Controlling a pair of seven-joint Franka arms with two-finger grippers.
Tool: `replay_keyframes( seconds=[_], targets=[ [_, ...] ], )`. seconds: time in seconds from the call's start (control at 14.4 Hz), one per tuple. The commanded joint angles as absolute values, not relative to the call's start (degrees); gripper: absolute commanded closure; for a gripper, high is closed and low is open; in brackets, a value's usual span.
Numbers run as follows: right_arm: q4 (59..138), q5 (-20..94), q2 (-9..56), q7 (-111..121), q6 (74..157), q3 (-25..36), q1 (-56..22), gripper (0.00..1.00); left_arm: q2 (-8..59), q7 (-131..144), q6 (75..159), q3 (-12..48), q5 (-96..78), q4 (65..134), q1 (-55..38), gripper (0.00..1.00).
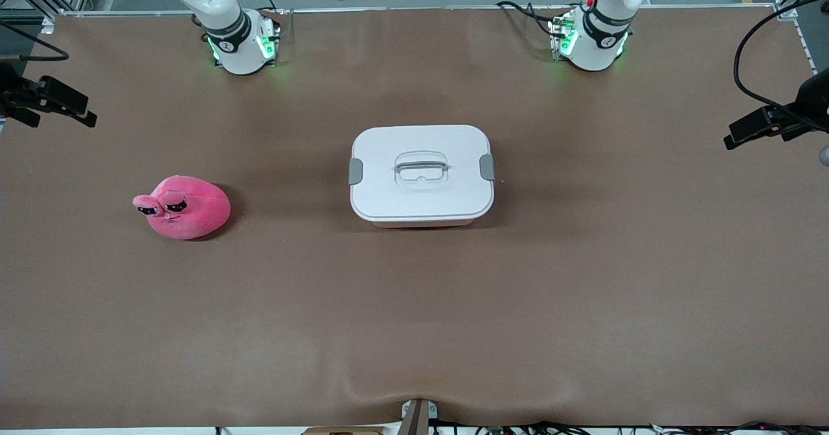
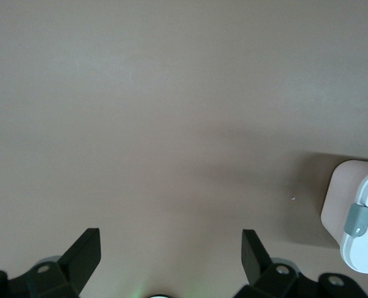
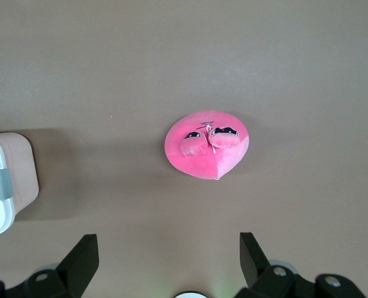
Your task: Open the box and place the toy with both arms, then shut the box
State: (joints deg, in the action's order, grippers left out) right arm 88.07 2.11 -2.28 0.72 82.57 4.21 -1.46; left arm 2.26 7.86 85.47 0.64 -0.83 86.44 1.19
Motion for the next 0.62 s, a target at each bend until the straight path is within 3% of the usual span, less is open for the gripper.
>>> replay_keyframes(
  seconds=[0.0,0.55],
  targets=[
    [86.48,1.41,-1.32,0.53,81.92,4.22,-1.50,0.00,4.65,7.91,85.43,0.79,-0.44,84.02,1.93,0.00],
    [86.40,1.32,-0.88,0.53,81.83,4.31,-1.23,0.00,5.89,20.36,85.43,1.49,-0.18,83.67,1.94,0.00]
  ],
)
